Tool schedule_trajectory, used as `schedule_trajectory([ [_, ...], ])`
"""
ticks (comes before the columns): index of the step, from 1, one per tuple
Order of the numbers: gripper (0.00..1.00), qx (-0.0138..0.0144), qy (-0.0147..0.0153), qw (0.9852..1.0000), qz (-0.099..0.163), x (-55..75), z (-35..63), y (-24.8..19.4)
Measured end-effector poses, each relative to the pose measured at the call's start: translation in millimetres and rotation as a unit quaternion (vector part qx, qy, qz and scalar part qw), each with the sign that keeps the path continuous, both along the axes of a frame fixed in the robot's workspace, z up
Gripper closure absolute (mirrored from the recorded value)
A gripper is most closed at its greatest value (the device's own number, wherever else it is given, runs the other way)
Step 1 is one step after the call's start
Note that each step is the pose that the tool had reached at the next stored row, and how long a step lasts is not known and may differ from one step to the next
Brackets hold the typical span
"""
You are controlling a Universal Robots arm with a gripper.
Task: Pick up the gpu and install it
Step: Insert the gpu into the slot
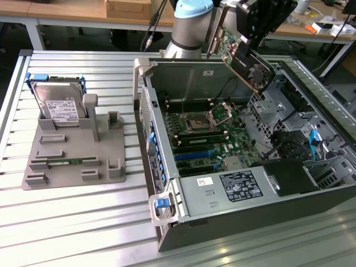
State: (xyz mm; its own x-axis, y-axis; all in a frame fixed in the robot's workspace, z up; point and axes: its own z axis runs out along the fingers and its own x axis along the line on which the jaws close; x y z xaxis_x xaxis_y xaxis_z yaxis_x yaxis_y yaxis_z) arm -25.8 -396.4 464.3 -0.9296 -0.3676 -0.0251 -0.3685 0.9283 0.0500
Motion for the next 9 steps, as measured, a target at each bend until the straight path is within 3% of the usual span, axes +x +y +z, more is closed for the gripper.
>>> schedule_trajectory([
  [9, 0.74, 0.0, 0.0, 0.9991, 0.043, 0.0, 0.0, 0.0],
])
